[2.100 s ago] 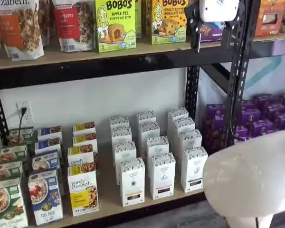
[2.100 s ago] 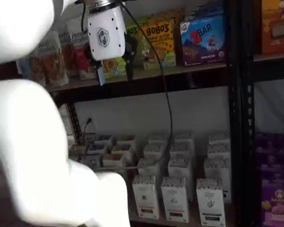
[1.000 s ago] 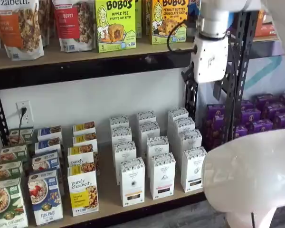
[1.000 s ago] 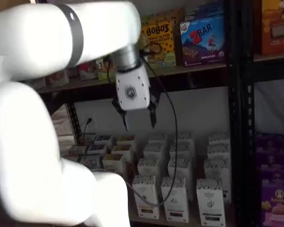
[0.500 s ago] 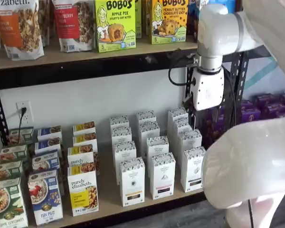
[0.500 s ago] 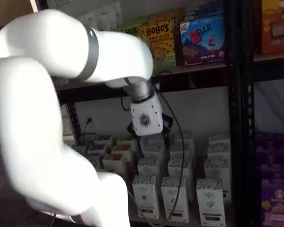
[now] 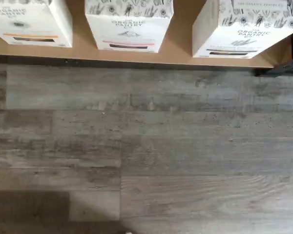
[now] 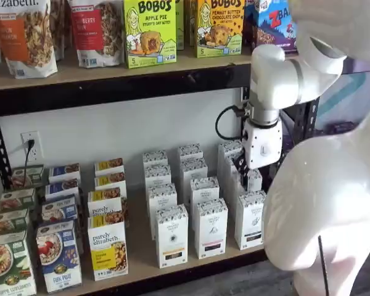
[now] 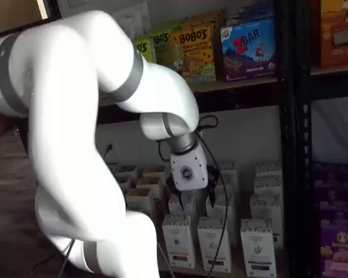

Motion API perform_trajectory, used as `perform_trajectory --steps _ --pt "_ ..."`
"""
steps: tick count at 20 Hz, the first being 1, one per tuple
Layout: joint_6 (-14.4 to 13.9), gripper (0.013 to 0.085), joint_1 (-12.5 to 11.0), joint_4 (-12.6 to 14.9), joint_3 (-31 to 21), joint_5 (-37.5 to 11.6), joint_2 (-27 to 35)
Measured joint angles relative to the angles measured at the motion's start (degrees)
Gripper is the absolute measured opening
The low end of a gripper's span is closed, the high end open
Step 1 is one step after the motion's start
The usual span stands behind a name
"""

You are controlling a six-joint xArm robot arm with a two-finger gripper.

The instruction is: Pick up the white box with a green strip in the middle, on the bottom shelf, the sixth box from the left

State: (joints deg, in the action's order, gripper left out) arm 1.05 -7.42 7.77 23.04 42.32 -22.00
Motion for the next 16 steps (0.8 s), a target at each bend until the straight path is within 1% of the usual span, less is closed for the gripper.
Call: perform_trajectory --steps 1,6,7,9,13,16 --pt "-0.97 0.0850 0.12 1.01 0.09 -1.25 1.41" --pt "-2.23 0.0850 0.08 1.89 0.80 -7.92 8.64" --pt "-3.30 0.0850 0.05 2.99 0.85 -9.45 9.86" --pt "-6.37 0.0850 -0.27 6.45 1.02 -13.64 13.13" --pt "-12.11 0.0850 -1.03 13.12 3.20 -17.91 20.02" --pt "-13.78 0.0850 -1.65 15.08 5.41 -21.50 25.55"
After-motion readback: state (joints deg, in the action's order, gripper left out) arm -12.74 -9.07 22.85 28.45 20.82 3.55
